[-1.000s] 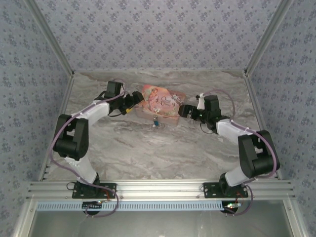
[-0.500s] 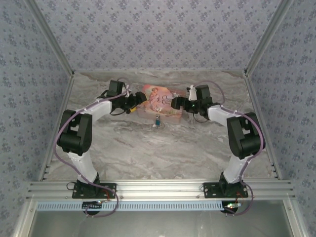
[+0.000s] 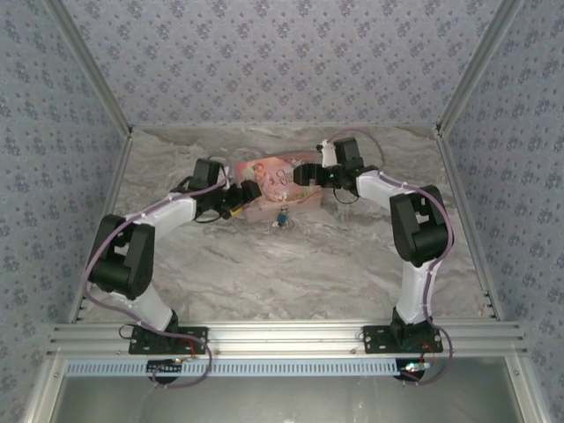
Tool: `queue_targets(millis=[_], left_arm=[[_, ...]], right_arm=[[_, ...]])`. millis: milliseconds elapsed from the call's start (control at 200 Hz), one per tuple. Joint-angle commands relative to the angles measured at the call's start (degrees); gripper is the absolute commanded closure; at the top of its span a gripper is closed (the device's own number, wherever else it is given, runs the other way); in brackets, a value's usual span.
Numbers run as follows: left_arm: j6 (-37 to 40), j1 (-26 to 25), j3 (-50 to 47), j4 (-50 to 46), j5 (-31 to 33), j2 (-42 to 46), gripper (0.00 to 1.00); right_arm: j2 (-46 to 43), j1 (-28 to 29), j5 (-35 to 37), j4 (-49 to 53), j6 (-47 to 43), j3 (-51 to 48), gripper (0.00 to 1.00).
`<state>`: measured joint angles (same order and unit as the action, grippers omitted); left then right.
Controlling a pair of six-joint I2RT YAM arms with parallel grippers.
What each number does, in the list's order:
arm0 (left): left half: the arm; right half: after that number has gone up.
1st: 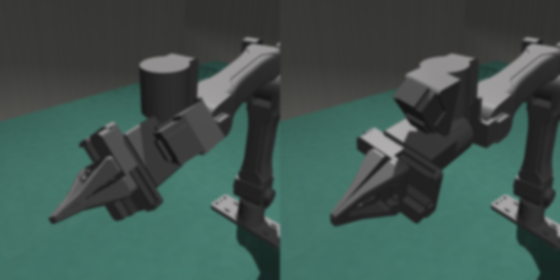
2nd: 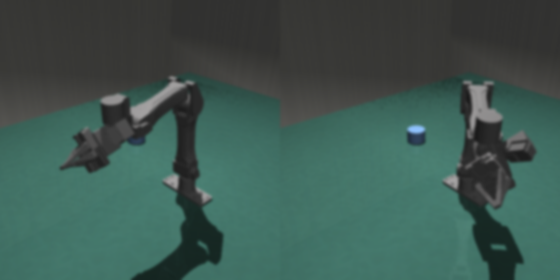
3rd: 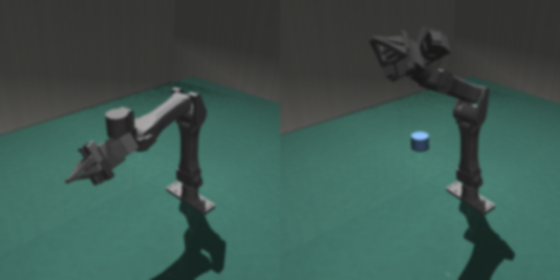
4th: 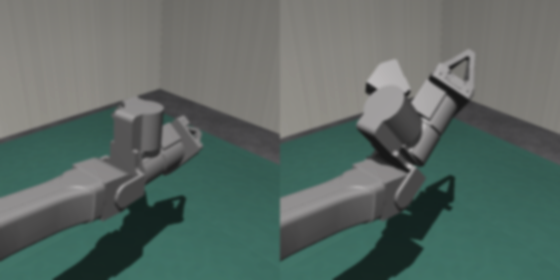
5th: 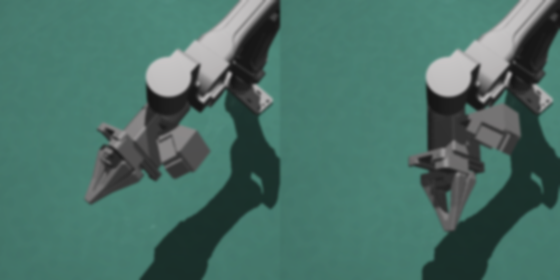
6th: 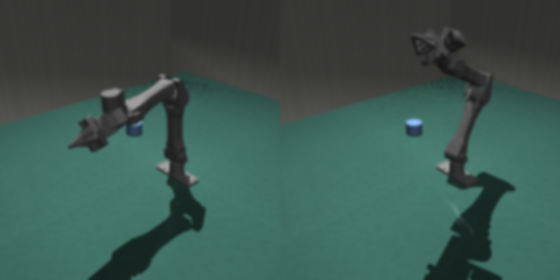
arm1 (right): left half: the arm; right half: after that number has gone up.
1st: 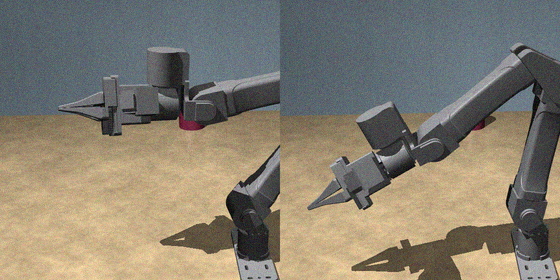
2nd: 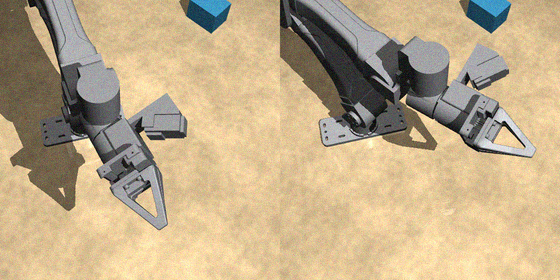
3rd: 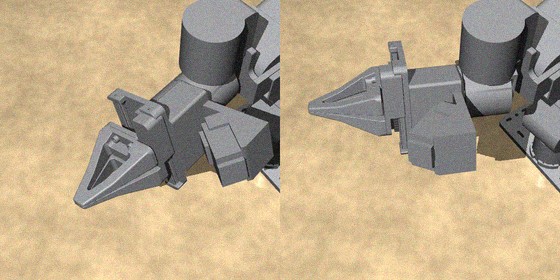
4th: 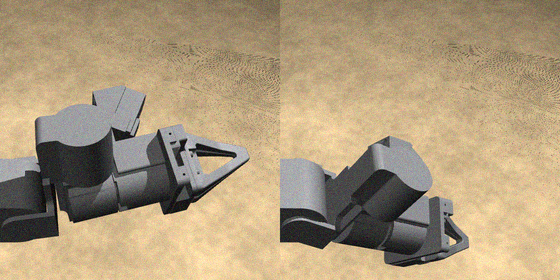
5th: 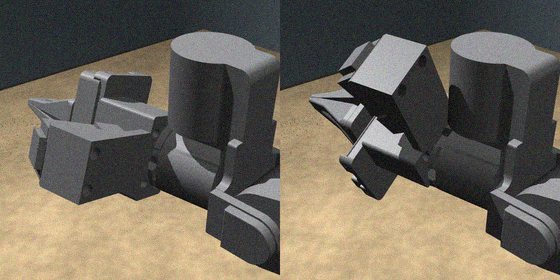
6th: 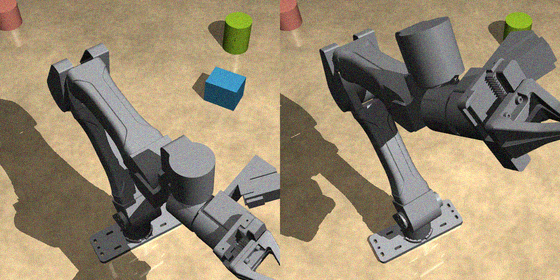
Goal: Unlock a padlock with a key
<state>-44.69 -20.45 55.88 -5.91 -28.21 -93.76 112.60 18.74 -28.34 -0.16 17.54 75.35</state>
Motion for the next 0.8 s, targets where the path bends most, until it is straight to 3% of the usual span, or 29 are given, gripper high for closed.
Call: queue_targets(millis=[0, 165, 375, 625, 795], left_arm=[[-3.1, -3.6, -3.7, 3.4, -1.1, 3.3, 0.14], [-5.2, -4.7, -8.1, 4.1, 1.4, 6.3, 0.14], [-2.2, -4.6, -6.3, -2.0, 6.6, 10.5, 0.12], [2.5, -3.5, -2.1, -9.1, 14.4, 15.4, 0.08], [4.4, -1.6, 1.3, -10.8, 15.6, 13.1, 0.05]], right_arm=[[1.5, 3.1, -7.6, 1.7, -0.8, 2.2, 0.03], [1.7, 2.9, -5.7, 2.7, -1.2, 3.4, 0.03], [-3.9, -0.9, 1.1, 1.9, 0.0, 0.7, 0.01], [-18.1, -4.3, 2.5, -3.7, 3.5, -14.6, 0.01], [-26.0, -0.7, 0.7, -14.6, 10.6, -28.8, 0.13]])
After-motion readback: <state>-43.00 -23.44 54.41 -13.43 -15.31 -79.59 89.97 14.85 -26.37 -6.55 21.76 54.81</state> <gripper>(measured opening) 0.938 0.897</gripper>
